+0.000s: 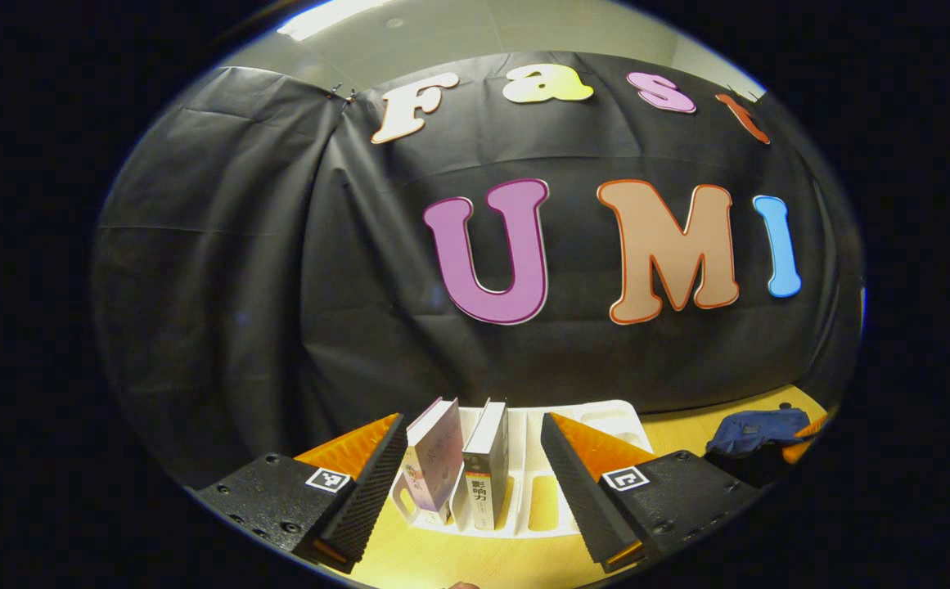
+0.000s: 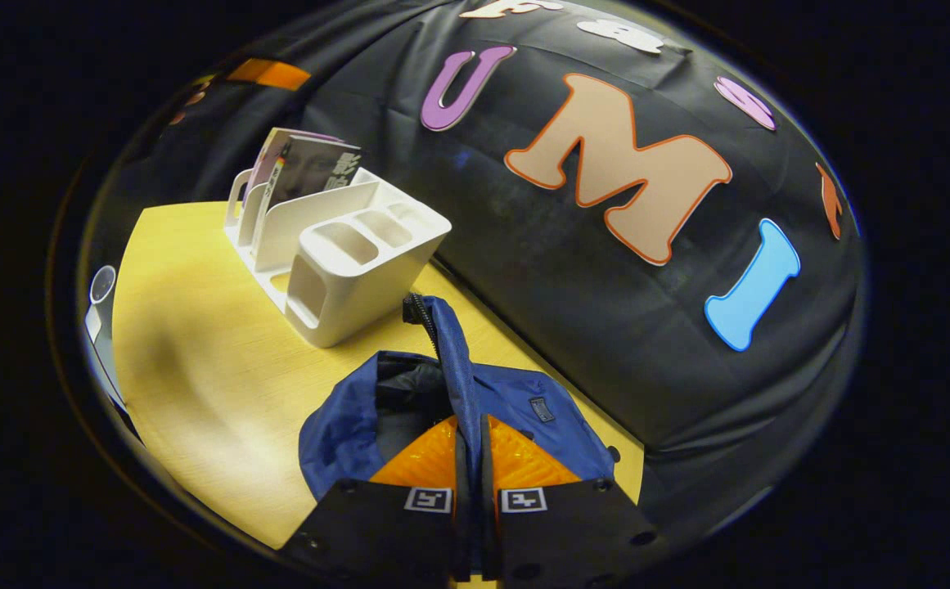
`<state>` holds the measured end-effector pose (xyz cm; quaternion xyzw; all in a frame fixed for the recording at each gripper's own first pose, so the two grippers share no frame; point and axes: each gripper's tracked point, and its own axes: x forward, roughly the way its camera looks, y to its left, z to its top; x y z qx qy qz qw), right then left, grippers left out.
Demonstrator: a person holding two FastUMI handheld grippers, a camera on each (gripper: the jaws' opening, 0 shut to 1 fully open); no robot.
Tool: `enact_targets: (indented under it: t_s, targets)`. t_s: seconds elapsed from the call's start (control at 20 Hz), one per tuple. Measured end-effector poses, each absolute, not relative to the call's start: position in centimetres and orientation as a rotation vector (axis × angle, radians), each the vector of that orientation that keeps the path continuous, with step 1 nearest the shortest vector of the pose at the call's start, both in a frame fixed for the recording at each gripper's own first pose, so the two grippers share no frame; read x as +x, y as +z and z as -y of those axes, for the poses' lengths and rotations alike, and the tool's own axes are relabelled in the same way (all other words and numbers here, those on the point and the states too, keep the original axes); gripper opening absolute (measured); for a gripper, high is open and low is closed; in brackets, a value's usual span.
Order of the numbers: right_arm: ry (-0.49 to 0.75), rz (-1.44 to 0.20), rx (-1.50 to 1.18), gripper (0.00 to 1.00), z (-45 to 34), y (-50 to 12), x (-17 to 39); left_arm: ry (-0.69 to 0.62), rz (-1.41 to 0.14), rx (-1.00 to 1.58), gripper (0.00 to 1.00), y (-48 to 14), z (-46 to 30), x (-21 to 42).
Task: Open the schoolbag, grab two books from the bookshelf and put them into the schoolbag.
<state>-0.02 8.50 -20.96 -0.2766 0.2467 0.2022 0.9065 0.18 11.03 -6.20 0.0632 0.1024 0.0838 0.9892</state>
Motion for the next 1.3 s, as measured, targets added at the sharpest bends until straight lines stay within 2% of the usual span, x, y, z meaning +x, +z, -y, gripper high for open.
enact_targets:
  t_s: [0.3, 0.55, 0.8, 0.85, 0.9, 1.25, 1.3]
  targets:
    - [0.362, -0.508, -0.542, 0.06, -6.7, -19.1, 1.9, 0.115, -0.259, 0.151, 0.95, -6.9, -11.5, 3.1]
    - [0.348, -0.51, -0.551, 0.07, -6.2, -18.8, 2.4, 0.003, -0.339, 0.092, 0.94, -8.7, -10.4, 5.8]
    - [0.342, -0.509, -0.565, 0.08, -6.0, -18.8, 2.3, -0.024, -0.462, 0.036, 0.94, -10.6, -11.3, 9.3]
    - [0.338, -0.509, -0.565, 0.08, -6.0, -18.9, 2.4, -0.032, -0.483, 0.04, 0.97, -11.0, -11.5, 10.0]
    - [0.334, -0.511, -0.564, 0.08, -5.9, -18.8, 2.5, -0.045, -0.514, 0.041, 0.92, -11.5, -11.8, 10.6]
    - [0.303, -0.518, -0.575, 0.08, -5.0, -18.7, 2.7, -0.101, -0.789, 0.038, 0.92, -16.8, -11.8, 12.5]
    - [0.3, -0.52, -0.578, 0.07, -4.9, -18.7, 2.7, -0.108, -0.824, 0.038, 0.89, -17.3, -11.9, 12.7]
